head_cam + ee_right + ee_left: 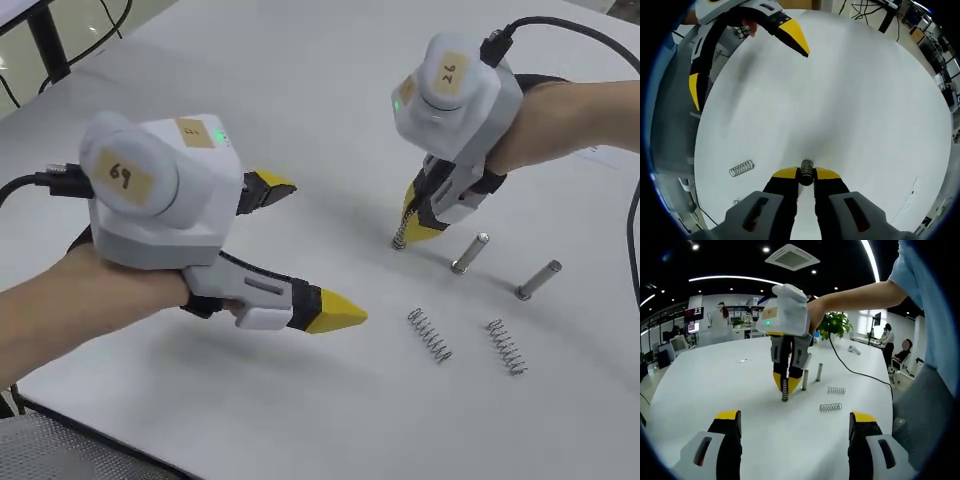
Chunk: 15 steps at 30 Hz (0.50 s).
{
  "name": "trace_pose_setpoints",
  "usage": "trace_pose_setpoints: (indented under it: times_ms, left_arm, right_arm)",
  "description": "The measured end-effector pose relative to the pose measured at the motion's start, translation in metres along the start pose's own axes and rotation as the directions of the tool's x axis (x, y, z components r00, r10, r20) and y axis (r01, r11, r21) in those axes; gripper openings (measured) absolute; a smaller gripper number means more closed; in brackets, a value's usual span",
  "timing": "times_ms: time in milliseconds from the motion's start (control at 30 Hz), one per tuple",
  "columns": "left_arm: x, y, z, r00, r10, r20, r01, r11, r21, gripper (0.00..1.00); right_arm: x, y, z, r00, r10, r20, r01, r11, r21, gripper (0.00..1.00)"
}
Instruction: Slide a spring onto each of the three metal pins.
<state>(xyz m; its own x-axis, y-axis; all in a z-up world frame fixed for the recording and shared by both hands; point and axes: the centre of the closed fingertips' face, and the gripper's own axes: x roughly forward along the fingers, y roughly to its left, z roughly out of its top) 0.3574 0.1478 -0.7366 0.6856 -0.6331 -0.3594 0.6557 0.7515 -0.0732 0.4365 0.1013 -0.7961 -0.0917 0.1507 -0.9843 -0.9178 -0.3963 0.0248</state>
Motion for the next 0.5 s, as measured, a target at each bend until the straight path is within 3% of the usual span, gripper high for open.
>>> trace_pose_setpoints:
  times_ms: [300,500]
  left_arm:
    - [-0.0002,0.0003,0.0000,1.0000,0.002,0.001,-0.002,1.000,0.002,0.86]
    - [0.0003,-0.0006,-0.0004,1.0000,-0.002,-0.001,0.002,1.000,0.001,0.86]
  right_arm:
    - [0.0021,0.0008,-0.0002,1.0000,-0.001,0.006,0.001,1.000,0.003,0.15]
    - [-0.0009,-0.0032,0.0027,0.9993,-0.022,0.030,0.022,1.000,0.018,0.30]
